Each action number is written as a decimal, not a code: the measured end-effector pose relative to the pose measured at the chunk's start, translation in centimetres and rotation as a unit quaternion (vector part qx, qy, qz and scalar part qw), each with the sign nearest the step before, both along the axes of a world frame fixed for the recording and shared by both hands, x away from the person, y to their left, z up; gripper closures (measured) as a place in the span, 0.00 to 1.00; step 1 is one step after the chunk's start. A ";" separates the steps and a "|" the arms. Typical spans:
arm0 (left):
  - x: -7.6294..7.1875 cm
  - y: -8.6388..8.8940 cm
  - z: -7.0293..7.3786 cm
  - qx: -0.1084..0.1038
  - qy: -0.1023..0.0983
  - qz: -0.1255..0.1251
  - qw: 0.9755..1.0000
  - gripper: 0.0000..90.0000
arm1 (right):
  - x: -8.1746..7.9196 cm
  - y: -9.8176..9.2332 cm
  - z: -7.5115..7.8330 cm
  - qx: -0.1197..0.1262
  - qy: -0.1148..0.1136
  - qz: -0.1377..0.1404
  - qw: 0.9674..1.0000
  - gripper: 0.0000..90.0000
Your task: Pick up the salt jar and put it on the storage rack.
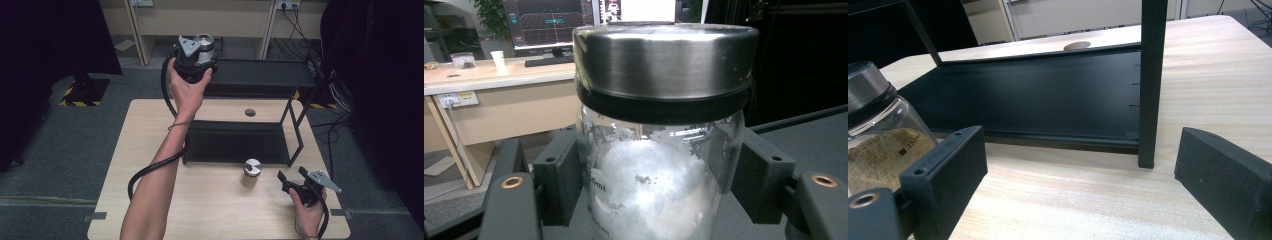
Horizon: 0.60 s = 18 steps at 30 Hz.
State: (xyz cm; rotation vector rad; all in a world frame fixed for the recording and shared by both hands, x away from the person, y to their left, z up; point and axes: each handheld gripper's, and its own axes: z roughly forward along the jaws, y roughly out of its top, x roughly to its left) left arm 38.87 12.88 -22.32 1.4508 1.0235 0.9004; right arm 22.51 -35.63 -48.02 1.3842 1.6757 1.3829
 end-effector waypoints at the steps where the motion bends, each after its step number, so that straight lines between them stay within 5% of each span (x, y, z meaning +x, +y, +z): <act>1: 0.1 -0.1 -0.1 -0.001 -0.002 0.002 1.000 0.34 | 0.0 0.0 0.0 0.000 0.000 0.000 1.000 0.07; 18: 0.8 0.8 -0.2 0.002 -0.005 -0.018 1.000 0.34 | -0.1 0.0 0.0 -0.001 -0.001 0.001 1.000 0.07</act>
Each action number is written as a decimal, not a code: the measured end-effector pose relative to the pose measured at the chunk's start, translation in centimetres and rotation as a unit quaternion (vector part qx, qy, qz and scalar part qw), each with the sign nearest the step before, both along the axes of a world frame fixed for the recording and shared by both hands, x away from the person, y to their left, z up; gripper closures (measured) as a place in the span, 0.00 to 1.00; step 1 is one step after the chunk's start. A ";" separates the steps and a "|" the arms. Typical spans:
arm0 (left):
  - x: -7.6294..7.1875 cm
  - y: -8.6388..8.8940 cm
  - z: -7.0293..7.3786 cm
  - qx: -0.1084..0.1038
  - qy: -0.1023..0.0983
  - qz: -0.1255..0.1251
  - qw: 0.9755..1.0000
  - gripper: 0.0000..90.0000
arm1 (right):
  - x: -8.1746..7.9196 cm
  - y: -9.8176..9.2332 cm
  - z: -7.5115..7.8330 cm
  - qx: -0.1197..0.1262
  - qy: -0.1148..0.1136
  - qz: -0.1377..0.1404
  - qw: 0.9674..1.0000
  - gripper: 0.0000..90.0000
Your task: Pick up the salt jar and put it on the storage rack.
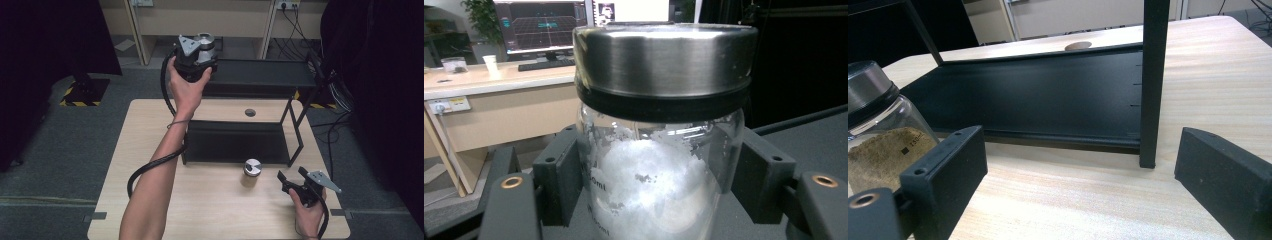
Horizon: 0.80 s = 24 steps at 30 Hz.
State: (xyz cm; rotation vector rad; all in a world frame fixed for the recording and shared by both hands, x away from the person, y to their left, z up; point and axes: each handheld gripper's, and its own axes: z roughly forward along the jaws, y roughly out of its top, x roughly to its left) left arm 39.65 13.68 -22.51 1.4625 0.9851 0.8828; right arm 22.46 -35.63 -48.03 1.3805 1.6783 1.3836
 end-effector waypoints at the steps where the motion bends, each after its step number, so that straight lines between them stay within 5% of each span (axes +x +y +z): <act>1: 0.0 0.0 0.0 0.000 0.000 0.000 1.000 0.34 | 0.0 0.0 0.0 0.000 0.000 0.000 1.000 0.07; 11: -0.1 -0.1 0.1 0.009 -0.004 0.001 1.000 0.31 | 0.0 -0.1 0.0 0.002 0.001 0.000 1.000 0.07; 15: -0.5 0.1 0.2 0.002 -0.015 -0.007 1.000 0.20 | 0.0 -0.1 0.0 0.003 0.001 0.001 1.000 0.07; 20: -1.9 -0.2 0.4 -0.010 -0.043 0.012 0.999 0.03 | 0.1 -0.1 0.0 0.001 0.001 0.001 1.000 0.07; 24: -2.4 -0.1 0.6 -0.009 -0.048 0.014 0.999 0.02 | 0.0 0.0 0.0 0.000 0.000 0.000 1.000 0.07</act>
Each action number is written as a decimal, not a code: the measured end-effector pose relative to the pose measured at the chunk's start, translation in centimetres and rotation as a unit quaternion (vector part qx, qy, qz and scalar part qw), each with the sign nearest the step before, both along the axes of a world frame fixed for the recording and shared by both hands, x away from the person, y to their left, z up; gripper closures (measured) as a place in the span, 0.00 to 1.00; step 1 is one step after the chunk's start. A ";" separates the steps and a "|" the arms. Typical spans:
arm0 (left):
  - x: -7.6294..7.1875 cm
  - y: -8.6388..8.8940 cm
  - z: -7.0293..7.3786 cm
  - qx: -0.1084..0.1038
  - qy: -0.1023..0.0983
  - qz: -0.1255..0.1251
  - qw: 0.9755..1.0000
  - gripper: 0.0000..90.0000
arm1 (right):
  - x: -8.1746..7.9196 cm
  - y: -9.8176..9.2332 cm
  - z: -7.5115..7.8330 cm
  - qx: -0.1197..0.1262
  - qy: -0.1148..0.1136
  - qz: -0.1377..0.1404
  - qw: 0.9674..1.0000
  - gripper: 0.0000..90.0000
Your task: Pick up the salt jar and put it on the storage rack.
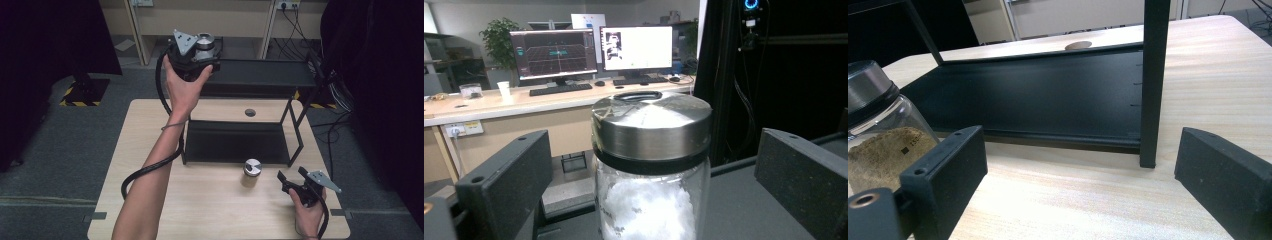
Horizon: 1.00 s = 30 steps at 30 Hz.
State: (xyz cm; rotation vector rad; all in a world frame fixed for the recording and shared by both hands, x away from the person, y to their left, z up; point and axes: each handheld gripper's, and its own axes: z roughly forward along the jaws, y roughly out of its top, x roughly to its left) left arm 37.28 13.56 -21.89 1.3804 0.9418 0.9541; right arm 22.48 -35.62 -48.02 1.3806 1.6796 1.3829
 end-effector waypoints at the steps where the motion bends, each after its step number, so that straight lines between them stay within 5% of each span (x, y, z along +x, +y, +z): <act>1: -0.1 0.0 0.0 0.005 0.000 0.001 1.000 0.02 | 0.0 0.0 0.0 0.000 0.000 0.000 1.000 0.07; 10: -1.4 0.2 -0.4 0.011 -0.013 0.001 1.000 0.00 | 0.0 0.0 0.0 0.000 0.001 0.000 1.000 0.07; 20: -4.3 1.3 -2.5 0.018 -0.056 -0.015 0.998 0.00 | 0.0 0.1 0.0 -0.002 0.001 -0.002 1.000 0.07; 30: -6.2 2.1 -4.0 0.017 -0.067 -0.032 0.997 0.00 | 0.0 0.2 0.0 -0.004 -0.001 -0.002 1.000 0.07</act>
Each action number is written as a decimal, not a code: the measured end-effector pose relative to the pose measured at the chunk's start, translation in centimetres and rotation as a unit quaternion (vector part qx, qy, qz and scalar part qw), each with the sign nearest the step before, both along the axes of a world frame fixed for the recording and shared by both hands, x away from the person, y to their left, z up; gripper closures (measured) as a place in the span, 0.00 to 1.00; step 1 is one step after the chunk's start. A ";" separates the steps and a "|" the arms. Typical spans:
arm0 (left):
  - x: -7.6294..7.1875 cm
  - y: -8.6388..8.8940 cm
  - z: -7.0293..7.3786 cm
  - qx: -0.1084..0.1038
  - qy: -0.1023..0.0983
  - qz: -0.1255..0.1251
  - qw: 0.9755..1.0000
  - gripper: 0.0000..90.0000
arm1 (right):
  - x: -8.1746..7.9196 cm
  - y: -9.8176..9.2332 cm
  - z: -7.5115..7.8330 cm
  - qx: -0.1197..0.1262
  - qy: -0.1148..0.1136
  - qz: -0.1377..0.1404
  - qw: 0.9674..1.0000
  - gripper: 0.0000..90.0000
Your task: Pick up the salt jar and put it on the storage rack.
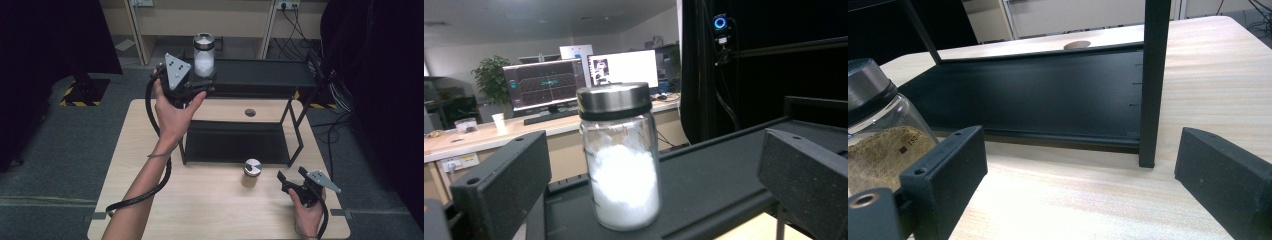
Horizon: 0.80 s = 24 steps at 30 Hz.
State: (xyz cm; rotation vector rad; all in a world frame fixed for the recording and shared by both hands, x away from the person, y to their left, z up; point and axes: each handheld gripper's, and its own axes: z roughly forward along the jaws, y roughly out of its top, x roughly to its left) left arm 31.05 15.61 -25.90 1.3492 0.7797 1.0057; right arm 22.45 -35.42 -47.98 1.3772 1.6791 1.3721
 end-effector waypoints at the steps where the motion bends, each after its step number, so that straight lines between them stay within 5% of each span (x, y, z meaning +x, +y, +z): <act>1: -0.2 0.1 -0.2 0.001 -0.002 -0.002 1.000 0.00 | 0.0 0.0 0.0 -0.001 0.000 0.000 1.000 0.07; 7: -1.1 0.4 -1.6 -0.001 -0.019 -0.020 1.000 0.00 | 0.0 0.0 0.0 -0.002 0.000 0.001 1.000 0.07; 24: -3.6 0.4 -4.7 0.011 -0.016 -0.026 0.999 0.00 | 0.0 0.0 0.0 -0.003 -0.001 0.001 1.000 0.07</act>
